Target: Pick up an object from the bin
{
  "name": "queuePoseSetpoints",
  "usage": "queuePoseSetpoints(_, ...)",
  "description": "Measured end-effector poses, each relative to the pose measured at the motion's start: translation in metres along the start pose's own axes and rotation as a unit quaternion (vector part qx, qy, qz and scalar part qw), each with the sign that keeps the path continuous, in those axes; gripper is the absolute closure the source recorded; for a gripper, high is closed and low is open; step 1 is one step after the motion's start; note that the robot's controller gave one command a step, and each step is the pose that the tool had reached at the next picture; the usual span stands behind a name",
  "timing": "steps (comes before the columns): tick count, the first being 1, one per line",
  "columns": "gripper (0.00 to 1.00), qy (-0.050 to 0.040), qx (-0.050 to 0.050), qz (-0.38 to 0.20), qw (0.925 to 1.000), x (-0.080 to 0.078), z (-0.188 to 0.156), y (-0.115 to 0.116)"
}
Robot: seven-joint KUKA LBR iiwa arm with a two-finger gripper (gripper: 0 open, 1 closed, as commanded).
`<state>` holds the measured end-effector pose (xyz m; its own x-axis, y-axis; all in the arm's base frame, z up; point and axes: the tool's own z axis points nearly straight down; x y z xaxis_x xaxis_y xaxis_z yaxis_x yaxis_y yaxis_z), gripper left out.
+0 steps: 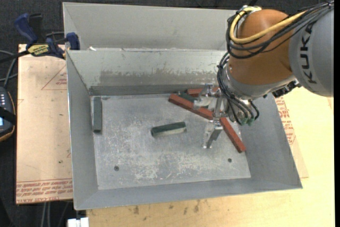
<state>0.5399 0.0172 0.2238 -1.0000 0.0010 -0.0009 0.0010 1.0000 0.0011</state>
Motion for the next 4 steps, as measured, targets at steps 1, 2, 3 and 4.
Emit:
queuePoseSetpoints(1,0.00,0.0000,0.000,0.000,1.0000,0.000,0.000,0.000)
queuePoseSetpoints(2,0.00,-0.0029,0.000,-0.038,0.9993,-0.011,0.039,0.022)
queuePoseSetpoints(3,1.00,0.0003,0.000,0.004,1.0000,-0.012,0.117,0.019)
queuePoseSetpoints(4,0.00,0.0003,0.000,0.004,1.0000,-0.012,0.117,0.019)
